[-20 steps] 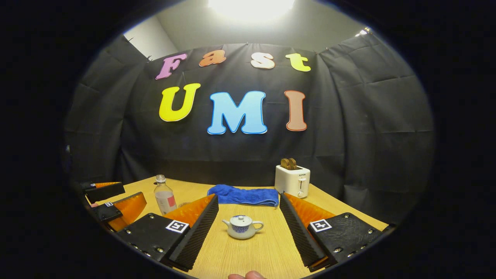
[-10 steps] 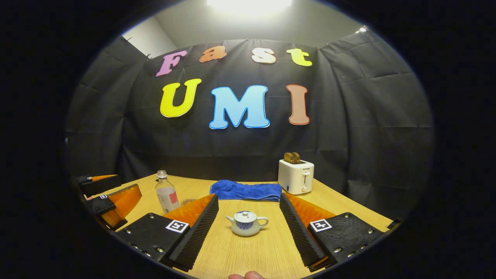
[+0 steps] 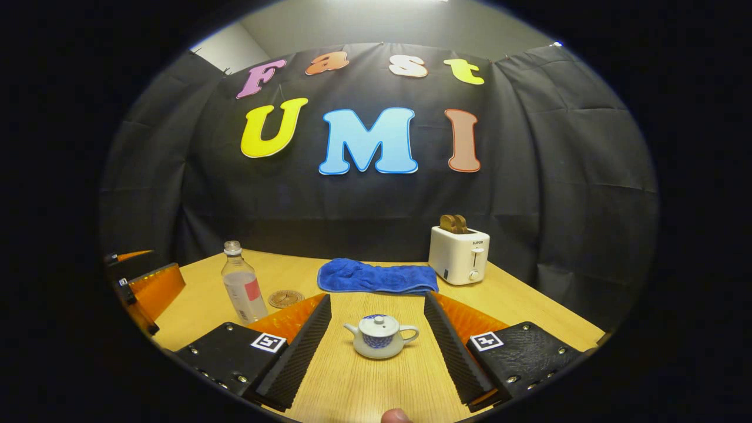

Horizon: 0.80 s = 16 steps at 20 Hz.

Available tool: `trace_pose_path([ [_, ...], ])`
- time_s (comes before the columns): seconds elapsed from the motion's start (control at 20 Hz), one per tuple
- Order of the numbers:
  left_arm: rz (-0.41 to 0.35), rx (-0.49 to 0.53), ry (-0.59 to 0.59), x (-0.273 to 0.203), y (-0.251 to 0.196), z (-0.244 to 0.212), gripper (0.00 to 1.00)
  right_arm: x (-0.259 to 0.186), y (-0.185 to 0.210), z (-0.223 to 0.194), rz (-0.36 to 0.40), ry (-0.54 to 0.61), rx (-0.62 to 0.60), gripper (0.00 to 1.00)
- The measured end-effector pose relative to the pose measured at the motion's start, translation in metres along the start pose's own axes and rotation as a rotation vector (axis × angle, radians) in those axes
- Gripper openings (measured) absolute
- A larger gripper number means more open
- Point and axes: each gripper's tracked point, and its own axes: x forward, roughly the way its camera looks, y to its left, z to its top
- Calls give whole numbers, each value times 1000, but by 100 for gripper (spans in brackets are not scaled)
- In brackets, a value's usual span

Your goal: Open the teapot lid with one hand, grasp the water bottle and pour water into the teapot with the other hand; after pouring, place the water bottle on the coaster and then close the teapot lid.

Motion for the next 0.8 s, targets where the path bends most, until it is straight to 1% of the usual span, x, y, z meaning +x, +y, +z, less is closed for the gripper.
trace_pose_path([
  [0.35,13,-2,13,3,11,-4,100,46,-2,-31,-13,58,-4,98],
  [0.65,17,-8,32,8,16,-11,100,77,0,-48,-20,98,-8,98],
  [0.7,18,-10,35,9,17,-12,100,81,1,-50,-17,102,-11,95],
  [0.75,19,-12,39,10,19,-14,100,84,3,-54,-9,111,-12,86],
  [0.8,21,-13,40,11,19,-15,100,87,3,-56,-14,120,-19,85],
])
